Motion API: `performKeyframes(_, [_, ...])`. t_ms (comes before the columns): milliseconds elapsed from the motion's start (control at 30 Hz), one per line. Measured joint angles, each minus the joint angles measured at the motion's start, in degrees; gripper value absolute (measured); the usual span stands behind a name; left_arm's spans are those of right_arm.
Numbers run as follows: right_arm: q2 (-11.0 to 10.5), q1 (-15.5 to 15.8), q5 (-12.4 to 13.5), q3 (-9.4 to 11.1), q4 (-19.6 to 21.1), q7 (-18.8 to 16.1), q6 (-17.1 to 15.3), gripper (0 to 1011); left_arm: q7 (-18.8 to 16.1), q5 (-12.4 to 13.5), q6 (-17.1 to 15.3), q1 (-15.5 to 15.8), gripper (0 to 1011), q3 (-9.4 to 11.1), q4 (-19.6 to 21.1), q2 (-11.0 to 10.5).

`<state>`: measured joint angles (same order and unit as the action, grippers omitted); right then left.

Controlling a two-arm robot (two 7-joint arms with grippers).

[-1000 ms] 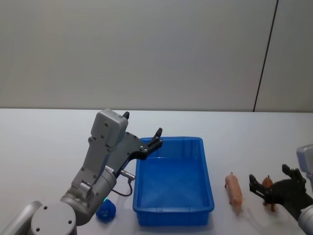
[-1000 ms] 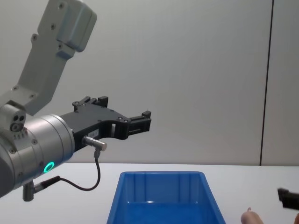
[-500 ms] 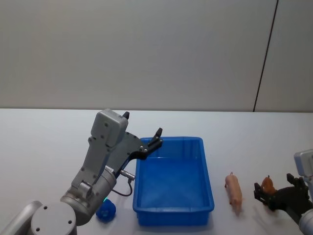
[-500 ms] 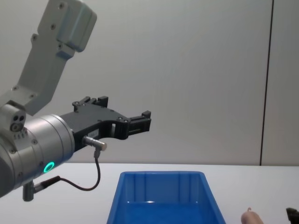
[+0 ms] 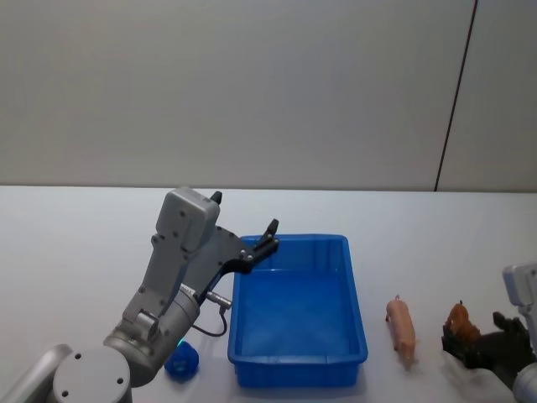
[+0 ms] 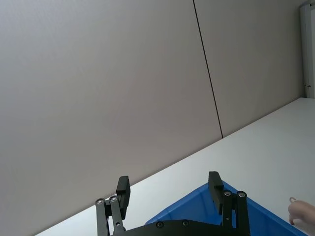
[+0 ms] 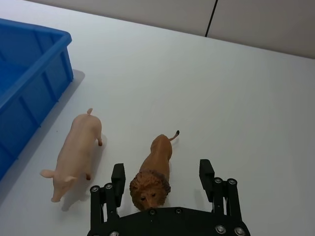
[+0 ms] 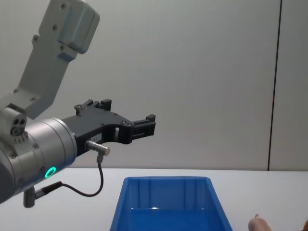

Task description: Pick up the two dolls from the table and place them into the box.

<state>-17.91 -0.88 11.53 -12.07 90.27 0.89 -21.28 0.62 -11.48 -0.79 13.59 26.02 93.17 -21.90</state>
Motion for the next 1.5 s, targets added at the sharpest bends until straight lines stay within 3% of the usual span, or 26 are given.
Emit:
performKeyframes(200, [0.28,-0.40,0.35,0.12,-0.81,-0.32,-1.18,831,0.00,0.00,0.00,0.00,1001,0.00,0.00,0.00])
performKeyframes(500, [0.65,-0.78,0.79,0.29,-1.45,-0.89,-2.06,519,0.00,0.00,0.00,0.00,1001,0.00,0.00,0.00])
performKeyframes(567, [0.67,-0.78,0.80,0.31,-1.45,-0.90,-2.07,503,0.00,0.00,0.00,0.00,1001,0.00,0.00,0.00])
performKeyframes(600, [0.70,-0.78,0.79,0.36,-1.44,-0.95,-1.93,436,0.00,0.00,0.00,0.00,1001,0.00,0.00,0.00])
performKeyframes(1133, [0.95,-1.39,-1.13,0.39,1.69,-3.17,3.14,436,0.00,0.00,0.00,0.00,1001,0.00,0.00,0.00])
performKeyframes(1500, [2.17,-3.89,-2.84,-0.78,3.90,-9.31,4.12,436,0.00,0.00,0.00,0.00,1001,0.00,0.00,0.00])
